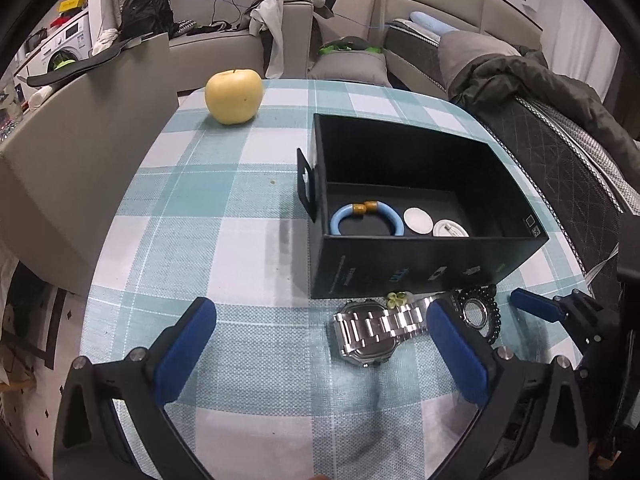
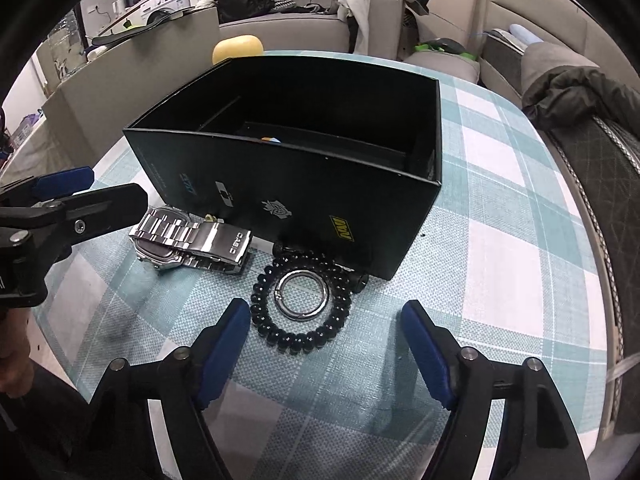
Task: Organize jewelry
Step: 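Grasp the black bead bracelet with the right tool, then grasp the silver watch by its band with the left tool while the right tool holds the bracelet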
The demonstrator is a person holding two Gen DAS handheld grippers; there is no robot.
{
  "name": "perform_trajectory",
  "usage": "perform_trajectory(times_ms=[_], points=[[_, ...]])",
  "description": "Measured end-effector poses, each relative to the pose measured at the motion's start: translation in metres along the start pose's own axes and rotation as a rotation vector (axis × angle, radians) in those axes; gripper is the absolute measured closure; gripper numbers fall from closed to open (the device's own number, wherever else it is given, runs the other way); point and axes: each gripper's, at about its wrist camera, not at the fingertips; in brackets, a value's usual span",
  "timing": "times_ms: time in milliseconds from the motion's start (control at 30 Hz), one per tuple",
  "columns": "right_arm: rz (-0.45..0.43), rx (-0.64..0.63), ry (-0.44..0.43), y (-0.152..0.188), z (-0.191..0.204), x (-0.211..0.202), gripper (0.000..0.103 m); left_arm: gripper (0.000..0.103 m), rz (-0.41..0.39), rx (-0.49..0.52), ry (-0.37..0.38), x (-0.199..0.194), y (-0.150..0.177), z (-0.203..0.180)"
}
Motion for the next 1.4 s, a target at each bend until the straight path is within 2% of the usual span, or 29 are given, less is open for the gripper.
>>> perform_trajectory(times_ms=[233, 300, 500, 933, 1233, 1400], points=[[-0.017, -0.016, -0.015, 0.002, 0.008, -0.004, 0.044, 0.001, 0.021, -0.001, 0.006, 0.006, 0.002, 0.003], [-0.017, -0.027, -0.024, 0.004, 0.011, -0.007, 0.055, 0.001, 0.022, 0.007, 0.006, 0.006, 0.003, 0.002], [-0.016, 0.001, -0.063, 0.007, 0.005, -0.013, 0.066, 0.001, 0.033, -0.009, 0.011, 0.009, 0.004, 0.003], [-0.062, 0.062, -0.139, -0.003, -0.015, -0.027, 0.067, 0.001, 0.065, 0.034, 0.015, 0.015, 0.007, -0.007], [-0.109, 0.091, -0.167, -0.006, -0.02, -0.036, 0.067, 0.001, 0.11, 0.064, 0.057, 0.022, 0.013, -0.016], [-0.11, 0.093, -0.17, -0.007, -0.021, -0.036, 0.067, 0.001, 0.135, 0.059, 0.039, 0.027, 0.016, -0.015]])
Point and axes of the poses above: each gripper's, at about its wrist camera, not at the fingertips, and x roughly the way its jaws point, z to its left, y to its underside, and after that the axes turned 5 degrees about -z, right-handed
